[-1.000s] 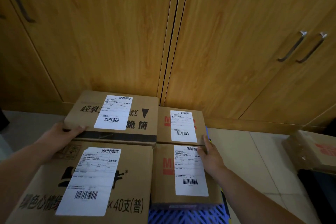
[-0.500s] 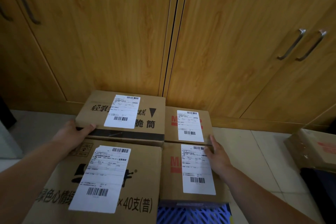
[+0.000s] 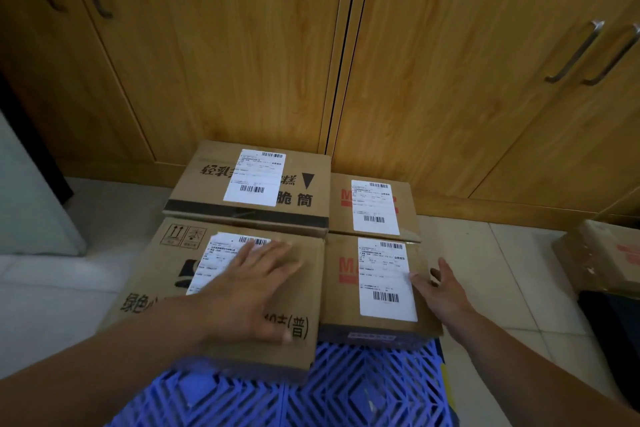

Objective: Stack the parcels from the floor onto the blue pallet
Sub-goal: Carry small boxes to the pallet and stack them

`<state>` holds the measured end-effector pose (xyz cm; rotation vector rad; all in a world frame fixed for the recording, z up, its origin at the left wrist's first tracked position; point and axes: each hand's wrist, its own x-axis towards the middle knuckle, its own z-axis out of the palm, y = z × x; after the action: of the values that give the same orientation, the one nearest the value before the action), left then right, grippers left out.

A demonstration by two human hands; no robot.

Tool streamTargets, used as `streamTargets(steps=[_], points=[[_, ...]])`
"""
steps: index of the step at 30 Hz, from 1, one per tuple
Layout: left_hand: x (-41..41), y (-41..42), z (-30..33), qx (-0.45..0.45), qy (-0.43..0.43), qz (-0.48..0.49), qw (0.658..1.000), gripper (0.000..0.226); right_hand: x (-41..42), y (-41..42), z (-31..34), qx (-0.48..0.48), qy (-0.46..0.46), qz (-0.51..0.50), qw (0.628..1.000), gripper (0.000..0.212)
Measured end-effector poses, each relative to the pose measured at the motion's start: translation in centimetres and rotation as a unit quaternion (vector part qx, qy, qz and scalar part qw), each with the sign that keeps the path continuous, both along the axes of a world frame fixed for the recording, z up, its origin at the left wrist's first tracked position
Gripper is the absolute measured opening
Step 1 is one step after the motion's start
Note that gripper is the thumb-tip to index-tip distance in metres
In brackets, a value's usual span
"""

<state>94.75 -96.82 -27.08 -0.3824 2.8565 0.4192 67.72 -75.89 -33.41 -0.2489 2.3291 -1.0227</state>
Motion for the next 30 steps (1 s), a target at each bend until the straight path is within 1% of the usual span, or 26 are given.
streamTargets(steps=[2, 4, 6, 9, 10, 14, 20, 24, 30], points=[[0.8, 1.1, -0.6, -0.019, -0.052, -0.063, 0.996, 0.124, 0.6, 0.6, -0.1, -0.002, -0.012, -0.002, 1.0, 0.086], [1.1, 1.6, -0.9, -0.048, -0.064, -0.083, 0.993, 0.127, 1.1, 0.9, -0.1, -0.007, -0.021, -0.006, 1.0, 0.086], [1.1, 2.1, -1.0, -0.067, -0.05, -0.078, 0.993, 0.124, 1.8, 0.9, 0.1, -0.009, -0.026, -0.009, 1.0, 0.082], [1.0, 2.7, -1.0, -0.088, -0.037, -0.065, 0.993, 0.119, 2.8, 0.5, 0.3, -0.011, -0.025, 0.002, 1.0, 0.067], [0.9, 2.8, -1.0, -0.092, -0.032, -0.063, 0.993, 0.118, 3.0, 0.4, 0.3, -0.012, -0.023, 0.003, 1.0, 0.064], [0.5, 3.0, -1.1, -0.109, -0.027, -0.06, 0.992, 0.118, 3.4, 0.4, 0.4, -0.015, -0.024, -0.006, 1.0, 0.065], [0.1, 2.9, -0.9, -0.101, -0.028, -0.065, 0.992, 0.118, 3.4, 0.6, 0.8, -0.02, -0.027, 0.007, 0.999, 0.065], [0.2, 2.9, -1.3, -0.102, -0.013, -0.065, 0.993, 0.119, 3.1, 0.6, 0.9, -0.017, -0.028, 0.019, 0.999, 0.065], [-0.1, 2.9, -1.5, -0.111, -0.017, -0.065, 0.992, 0.119, 2.4, 0.4, 0.3, -0.025, -0.041, 0.013, 0.999, 0.064]])
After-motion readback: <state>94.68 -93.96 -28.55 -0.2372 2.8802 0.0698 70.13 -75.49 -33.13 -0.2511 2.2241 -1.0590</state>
